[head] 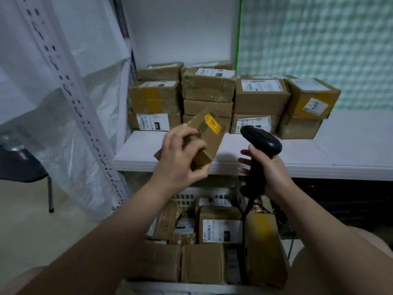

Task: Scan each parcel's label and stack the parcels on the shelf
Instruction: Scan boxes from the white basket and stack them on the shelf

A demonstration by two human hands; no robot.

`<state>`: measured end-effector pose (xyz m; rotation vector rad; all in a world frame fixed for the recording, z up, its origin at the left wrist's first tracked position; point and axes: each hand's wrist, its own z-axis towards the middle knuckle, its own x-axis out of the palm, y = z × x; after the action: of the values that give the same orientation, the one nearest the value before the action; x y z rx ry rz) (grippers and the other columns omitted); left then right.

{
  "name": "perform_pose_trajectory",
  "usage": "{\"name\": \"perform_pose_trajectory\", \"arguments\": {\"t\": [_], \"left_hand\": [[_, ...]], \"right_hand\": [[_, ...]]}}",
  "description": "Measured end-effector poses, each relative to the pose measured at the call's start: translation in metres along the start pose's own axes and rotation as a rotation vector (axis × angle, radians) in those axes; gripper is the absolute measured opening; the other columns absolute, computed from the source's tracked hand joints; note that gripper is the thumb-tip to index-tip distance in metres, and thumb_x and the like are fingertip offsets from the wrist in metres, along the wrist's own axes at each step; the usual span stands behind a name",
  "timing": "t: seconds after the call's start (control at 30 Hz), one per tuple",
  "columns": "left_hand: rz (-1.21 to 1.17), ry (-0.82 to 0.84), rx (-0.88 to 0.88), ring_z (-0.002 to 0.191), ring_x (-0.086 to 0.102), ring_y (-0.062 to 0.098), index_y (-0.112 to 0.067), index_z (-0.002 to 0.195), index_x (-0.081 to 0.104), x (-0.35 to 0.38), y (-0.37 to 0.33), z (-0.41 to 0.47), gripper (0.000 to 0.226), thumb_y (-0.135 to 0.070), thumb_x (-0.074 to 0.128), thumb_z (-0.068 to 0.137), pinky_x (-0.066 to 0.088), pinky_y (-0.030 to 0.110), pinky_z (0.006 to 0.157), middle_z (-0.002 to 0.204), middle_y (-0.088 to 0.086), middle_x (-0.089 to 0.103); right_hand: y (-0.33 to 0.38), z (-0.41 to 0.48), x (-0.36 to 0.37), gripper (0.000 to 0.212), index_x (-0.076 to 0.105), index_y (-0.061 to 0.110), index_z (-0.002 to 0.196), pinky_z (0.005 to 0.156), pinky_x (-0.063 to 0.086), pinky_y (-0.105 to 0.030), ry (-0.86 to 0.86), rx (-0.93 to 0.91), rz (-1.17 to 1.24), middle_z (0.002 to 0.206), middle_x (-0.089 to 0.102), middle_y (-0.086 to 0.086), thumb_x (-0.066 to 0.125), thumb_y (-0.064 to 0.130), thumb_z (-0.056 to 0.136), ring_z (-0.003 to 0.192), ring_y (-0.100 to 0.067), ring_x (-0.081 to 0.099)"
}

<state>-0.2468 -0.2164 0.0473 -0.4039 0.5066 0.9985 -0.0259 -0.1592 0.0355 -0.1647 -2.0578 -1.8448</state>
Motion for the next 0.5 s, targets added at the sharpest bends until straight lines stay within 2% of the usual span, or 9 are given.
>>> {"name": "perform_pose_trajectory", "arguments": {"t": [0.1,0.17,0.23,0.33,0.4,0.43,0.5], "left_hand": [[0.197,0.235,0.269,0.125,0.029,0.035,-0.022,0.111,0.046,0.04,0.017,-0.005,0.048,-0.037,0.068,0.072,0.035,0.059,0.1,0.127,0.008,0.035],[0.282,0.345,0.374,0.124,0.031,0.035,-0.022,0.113,0.046,0.062,0.021,-0.007,0.056,-0.033,0.076,0.067,0.035,0.057,0.101,0.126,0.01,0.039],[0.318,0.453,0.386,0.123,0.034,0.034,-0.022,0.116,0.05,0.078,0.017,-0.003,0.062,-0.029,0.081,0.062,0.038,0.054,0.101,0.127,0.012,0.048],[0.322,0.519,0.322,0.122,0.041,0.035,-0.02,0.12,0.059,0.096,0.017,0.005,0.072,-0.023,0.088,0.054,0.04,0.052,0.1,0.128,0.016,0.055],[0.221,0.465,0.269,0.122,0.048,0.038,-0.018,0.125,0.058,0.099,0.015,0.01,0.066,-0.03,0.084,0.066,0.04,0.052,0.1,0.133,0.019,0.051],[0.143,0.431,0.18,0.124,0.047,0.038,-0.017,0.129,0.055,0.097,0.011,0.013,0.063,-0.037,0.077,0.074,0.04,0.052,0.101,0.137,0.019,0.046],[0.017,0.331,-0.201,0.135,0.033,0.03,-0.02,0.139,0.044,0.088,0.005,0.023,0.06,-0.049,0.056,0.087,0.032,0.046,0.108,0.148,0.012,0.032]], "right_hand": [[0.0,0.001,-0.013,0.03,0.061,0.016,0.114,0.088,0.056,-0.043,0.003,0.041,-0.002,0.123,0.062,-0.019,0.066,0.025,0.086,0.11,-0.035,0.063],[0.0,0.002,-0.019,0.04,0.06,0.016,0.116,0.092,0.054,-0.046,0.001,0.055,-0.016,0.122,0.063,-0.019,0.069,0.029,0.079,0.111,-0.036,0.063],[-0.002,0.006,-0.024,0.044,0.06,0.012,0.117,0.094,0.053,-0.047,-0.007,0.064,-0.019,0.119,0.063,-0.019,0.069,0.03,0.078,0.11,-0.035,0.063],[-0.006,0.017,-0.027,0.04,0.058,0.008,0.121,0.089,0.055,-0.044,-0.012,0.093,-0.015,0.115,0.064,-0.016,0.067,0.026,0.086,0.106,-0.031,0.066],[-0.009,0.025,-0.028,0.04,0.059,0.007,0.121,0.085,0.058,-0.041,-0.012,0.129,-0.025,0.115,0.067,-0.015,0.067,0.027,0.087,0.104,-0.029,0.068],[-0.01,0.029,-0.028,0.041,0.06,0.007,0.121,0.083,0.058,-0.039,-0.009,0.144,-0.031,0.114,0.068,-0.014,0.068,0.028,0.086,0.104,-0.028,0.069],[-0.011,0.036,-0.027,0.05,0.06,0.007,0.122,0.08,0.057,-0.037,0.009,0.165,-0.048,0.115,0.068,-0.014,0.071,0.032,0.081,0.107,-0.028,0.067]]}}
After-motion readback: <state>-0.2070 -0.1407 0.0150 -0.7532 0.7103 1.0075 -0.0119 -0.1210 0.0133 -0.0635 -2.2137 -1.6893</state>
